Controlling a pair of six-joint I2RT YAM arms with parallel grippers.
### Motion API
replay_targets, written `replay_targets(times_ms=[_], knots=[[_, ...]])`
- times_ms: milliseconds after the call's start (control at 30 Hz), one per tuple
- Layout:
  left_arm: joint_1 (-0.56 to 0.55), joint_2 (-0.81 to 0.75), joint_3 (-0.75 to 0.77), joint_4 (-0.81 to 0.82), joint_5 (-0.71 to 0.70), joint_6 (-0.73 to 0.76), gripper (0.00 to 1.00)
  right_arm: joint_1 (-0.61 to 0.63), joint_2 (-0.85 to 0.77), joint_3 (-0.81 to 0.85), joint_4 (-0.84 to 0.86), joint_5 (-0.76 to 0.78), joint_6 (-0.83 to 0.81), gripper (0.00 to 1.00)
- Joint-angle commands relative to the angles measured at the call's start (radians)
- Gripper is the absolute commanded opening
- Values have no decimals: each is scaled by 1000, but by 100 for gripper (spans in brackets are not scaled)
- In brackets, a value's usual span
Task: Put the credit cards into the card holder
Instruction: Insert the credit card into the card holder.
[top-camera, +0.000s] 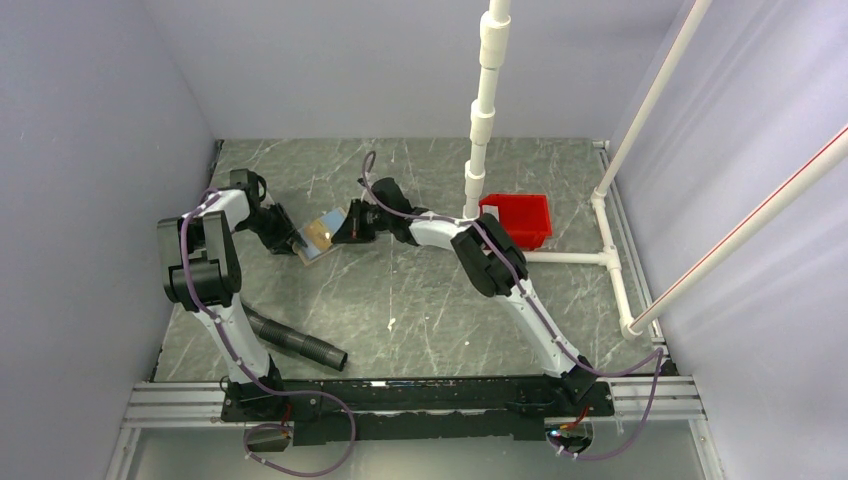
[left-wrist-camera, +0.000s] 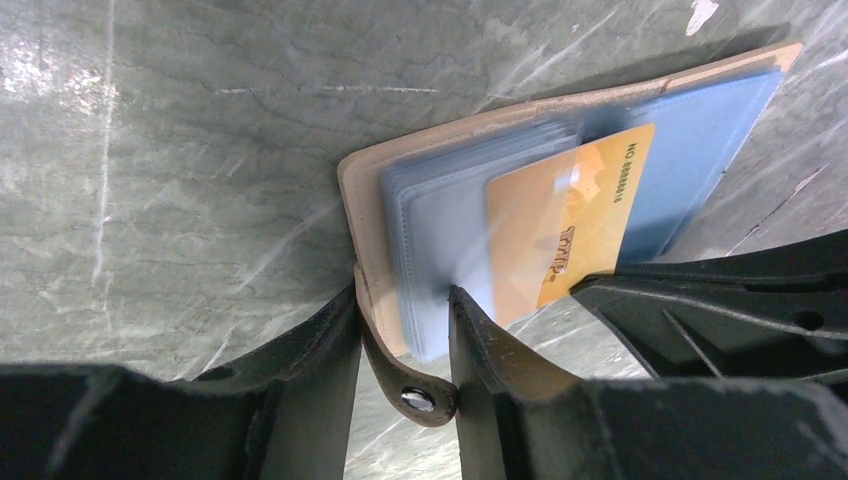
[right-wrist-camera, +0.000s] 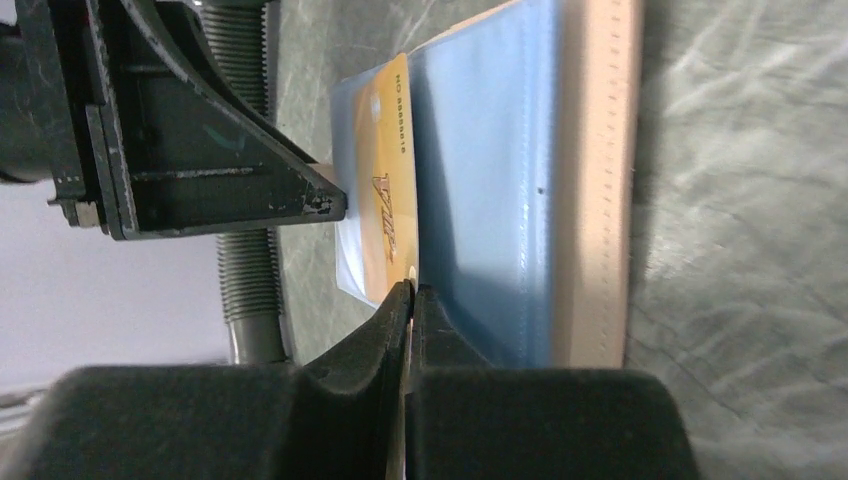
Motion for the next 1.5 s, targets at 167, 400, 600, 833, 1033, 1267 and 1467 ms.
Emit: replay_targets(times_ms=[167,400,600,833,1033,1267,1467], knots=[[6,-23,-51,41,10,7,51,50,-62,-15,-18,-11,-173,0],[6,-73,-85,80,46,-5,58,87,-42,42,-89,4,-214,0],[26,-91,-103,84,56,-4,61,57,-89,121,-304,107,-391,21],[35,-83,-106,82,70,-5,68,57,-124,158,-402,173,-547,38],[44,-95,-108,77,73,1,70,56,-95,244,-438,183,-579,49],[53,-97,-115,66,69,-4,54,50,-36,313,-390,168,-565,43],[53,-103,-122,49,46,-5,45,42,60,424,-364,132,-509,41]])
